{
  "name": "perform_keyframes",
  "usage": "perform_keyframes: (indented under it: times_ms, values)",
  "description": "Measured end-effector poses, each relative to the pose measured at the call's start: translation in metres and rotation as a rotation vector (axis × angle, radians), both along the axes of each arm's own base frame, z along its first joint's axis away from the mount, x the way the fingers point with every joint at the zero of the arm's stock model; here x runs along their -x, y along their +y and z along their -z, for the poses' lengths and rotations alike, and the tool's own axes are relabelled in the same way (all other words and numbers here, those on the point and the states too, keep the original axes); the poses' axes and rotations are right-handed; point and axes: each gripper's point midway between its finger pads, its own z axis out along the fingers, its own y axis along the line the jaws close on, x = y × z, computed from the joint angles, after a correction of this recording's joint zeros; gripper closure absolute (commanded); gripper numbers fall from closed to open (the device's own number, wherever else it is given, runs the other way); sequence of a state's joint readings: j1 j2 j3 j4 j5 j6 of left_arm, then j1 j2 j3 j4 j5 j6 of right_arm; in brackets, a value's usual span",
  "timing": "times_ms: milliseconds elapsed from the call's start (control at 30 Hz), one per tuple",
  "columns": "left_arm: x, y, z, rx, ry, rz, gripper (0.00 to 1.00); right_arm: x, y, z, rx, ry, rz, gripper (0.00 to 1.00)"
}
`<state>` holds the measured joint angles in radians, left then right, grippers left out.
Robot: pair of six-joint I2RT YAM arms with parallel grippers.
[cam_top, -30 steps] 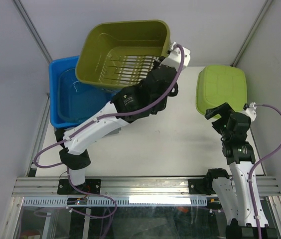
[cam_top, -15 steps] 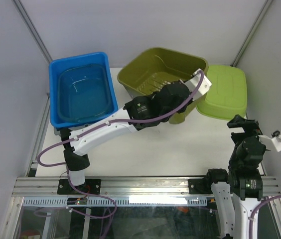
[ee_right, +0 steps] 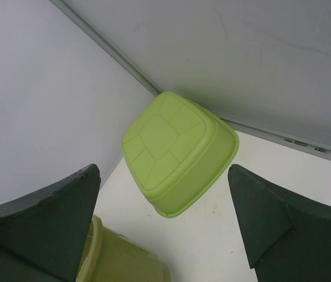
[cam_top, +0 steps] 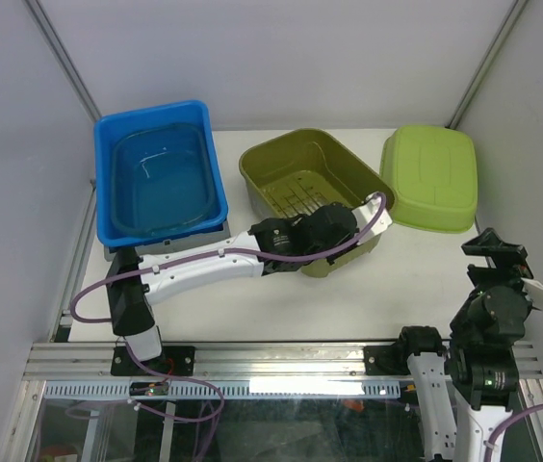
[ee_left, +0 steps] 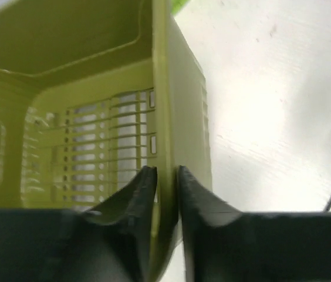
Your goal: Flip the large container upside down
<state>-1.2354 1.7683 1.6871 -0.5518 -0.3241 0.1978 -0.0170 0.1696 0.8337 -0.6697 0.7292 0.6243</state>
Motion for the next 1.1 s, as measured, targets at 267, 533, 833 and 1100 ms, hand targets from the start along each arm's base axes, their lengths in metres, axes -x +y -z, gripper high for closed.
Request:
perform_keyframes:
  times_ms: [267, 533, 833, 1100]
  values:
    - [0.021, 0.018, 0.026, 0.028, 0.130, -0.004, 0.01, -0.021, 0.014, -0.002, 0.057, 0.060, -0.106, 0.01]
    - [-0.005, 0.062, -0.031, 0.186, 0.171, -0.131, 0.01, -0.104, 0.095, 0.004, 0.177, 0.238, -0.642, 0.01]
    - [-0.104, 0.237, -0.121, 0.579, 0.135, -0.676, 0.01, -0.119, 0.242, 0.017, 0.226, 0.340, -1.383, 0.01]
    - [-0.109, 0.275, -0.106, 0.665, 0.203, -0.856, 0.01, -0.061, 0.377, 0.064, 0.529, 0.624, -1.715, 0.01]
